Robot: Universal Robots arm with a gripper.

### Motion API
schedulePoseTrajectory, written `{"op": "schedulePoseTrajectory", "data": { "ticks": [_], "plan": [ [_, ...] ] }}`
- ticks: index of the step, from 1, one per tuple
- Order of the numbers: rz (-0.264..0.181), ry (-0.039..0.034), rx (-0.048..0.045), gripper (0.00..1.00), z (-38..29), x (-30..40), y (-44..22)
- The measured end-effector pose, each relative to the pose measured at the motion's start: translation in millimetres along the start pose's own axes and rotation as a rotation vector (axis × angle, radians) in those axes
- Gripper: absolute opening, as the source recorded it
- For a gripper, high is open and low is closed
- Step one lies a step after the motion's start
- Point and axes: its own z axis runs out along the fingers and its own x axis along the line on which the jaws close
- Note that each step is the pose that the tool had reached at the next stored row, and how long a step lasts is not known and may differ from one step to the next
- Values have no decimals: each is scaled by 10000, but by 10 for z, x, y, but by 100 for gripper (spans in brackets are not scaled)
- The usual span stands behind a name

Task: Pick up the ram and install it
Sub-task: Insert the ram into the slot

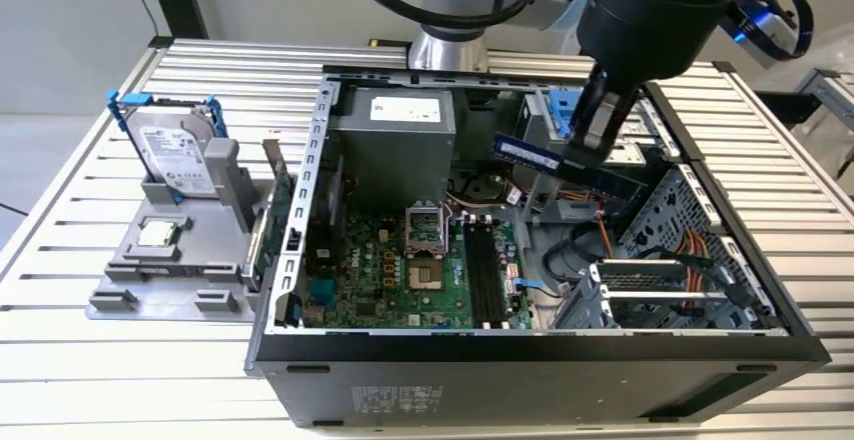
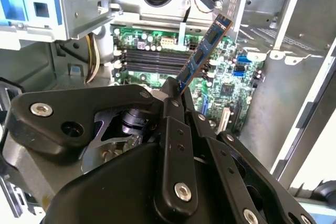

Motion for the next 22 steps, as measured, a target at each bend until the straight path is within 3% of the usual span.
{"op": "schedulePoseTrajectory", "data": {
  "ticks": [22],
  "plan": [
    [2452,-54,117,0,0,0,0]
  ]
}}
